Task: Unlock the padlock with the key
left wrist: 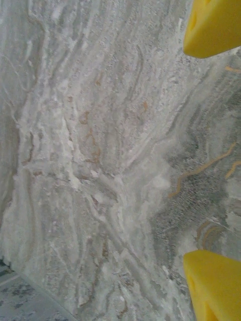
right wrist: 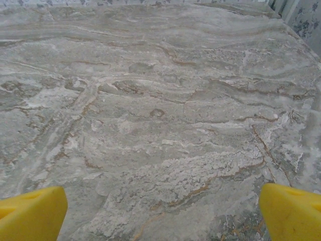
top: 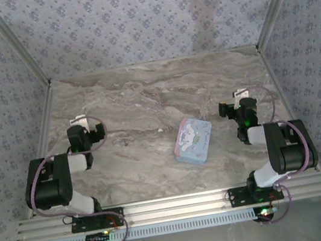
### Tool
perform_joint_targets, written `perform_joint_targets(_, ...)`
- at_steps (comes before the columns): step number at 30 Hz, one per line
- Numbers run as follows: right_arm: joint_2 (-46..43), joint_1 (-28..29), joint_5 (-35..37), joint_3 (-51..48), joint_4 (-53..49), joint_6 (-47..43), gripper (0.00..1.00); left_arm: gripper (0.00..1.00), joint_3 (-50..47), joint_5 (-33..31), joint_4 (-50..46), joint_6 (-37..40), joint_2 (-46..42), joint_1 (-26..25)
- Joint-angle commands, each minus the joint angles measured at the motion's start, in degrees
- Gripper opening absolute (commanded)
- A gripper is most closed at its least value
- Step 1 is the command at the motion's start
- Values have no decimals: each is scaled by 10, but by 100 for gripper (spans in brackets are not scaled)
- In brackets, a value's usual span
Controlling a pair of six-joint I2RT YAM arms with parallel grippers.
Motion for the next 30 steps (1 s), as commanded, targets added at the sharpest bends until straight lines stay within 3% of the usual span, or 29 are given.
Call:
perform_joint_targets(1,-75,0,12,37,-104,1,100,98,57,-37,-116,-17,-66,0)
perform_joint_targets(4,-133,-9,45,83,-246,104,100,98,84,-42,-211,-89,-119,5)
perform_joint_targets(6,-156,-28,62,158,-462,278,100,98,117,-67,-304,-179,-144,5)
perform_joint_targets(7,-154,-42,34,184,-543,339,100,98,134,-62,-341,-200,-154,5)
perform_joint_targets(9,-148,-67,-93,189,-544,321,100,98,155,-21,-381,-210,-170,-3)
perform_joint_targets(10,-158,-71,-123,177,-528,327,98,98,163,5,-396,-209,-182,-11)
perform_joint_targets(13,-217,-58,-140,143,-521,357,98,98,177,26,-439,-210,-218,-52)
perform_joint_targets(17,-251,-29,-207,159,-631,386,90,92,189,97,-510,-255,-259,-96)
perform_joint_targets(23,-290,81,-194,120,-660,430,88,91,147,119,-550,-314,-315,-202)
perform_joint_targets(30,-229,160,-181,137,-617,459,86,90,124,102,-570,-346,-322,-288)
